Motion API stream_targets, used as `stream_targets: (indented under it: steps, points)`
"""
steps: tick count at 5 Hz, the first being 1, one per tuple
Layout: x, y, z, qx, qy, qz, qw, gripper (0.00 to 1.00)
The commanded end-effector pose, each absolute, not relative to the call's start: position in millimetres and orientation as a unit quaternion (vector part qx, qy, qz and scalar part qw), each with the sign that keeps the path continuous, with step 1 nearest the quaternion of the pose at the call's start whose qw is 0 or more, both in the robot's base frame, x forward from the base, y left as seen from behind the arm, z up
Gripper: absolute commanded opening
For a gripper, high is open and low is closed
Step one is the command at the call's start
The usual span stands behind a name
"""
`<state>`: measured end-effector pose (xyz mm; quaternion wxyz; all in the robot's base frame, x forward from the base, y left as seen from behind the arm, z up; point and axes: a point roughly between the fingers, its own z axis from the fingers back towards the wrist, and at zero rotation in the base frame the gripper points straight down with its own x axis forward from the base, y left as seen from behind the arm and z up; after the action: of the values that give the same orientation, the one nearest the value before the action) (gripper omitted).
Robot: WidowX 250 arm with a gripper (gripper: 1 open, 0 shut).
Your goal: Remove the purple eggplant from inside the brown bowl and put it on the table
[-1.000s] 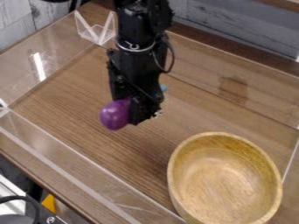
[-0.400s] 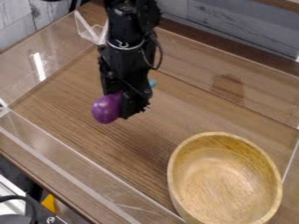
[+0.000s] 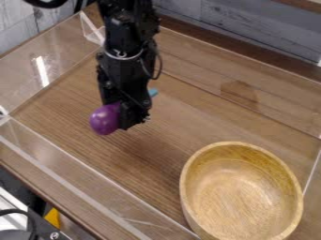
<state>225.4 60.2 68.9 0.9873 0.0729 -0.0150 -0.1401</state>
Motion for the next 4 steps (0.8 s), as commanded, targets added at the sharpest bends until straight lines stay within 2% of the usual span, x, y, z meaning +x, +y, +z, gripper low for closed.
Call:
stream_targets:
  steps: [1,4]
  points:
    - [230,69,67.7,0.080,-0.030,-0.146,0.986,0.00]
    - [228,70,57.5,0.073,-0.031,-0.158,0.984,0.00]
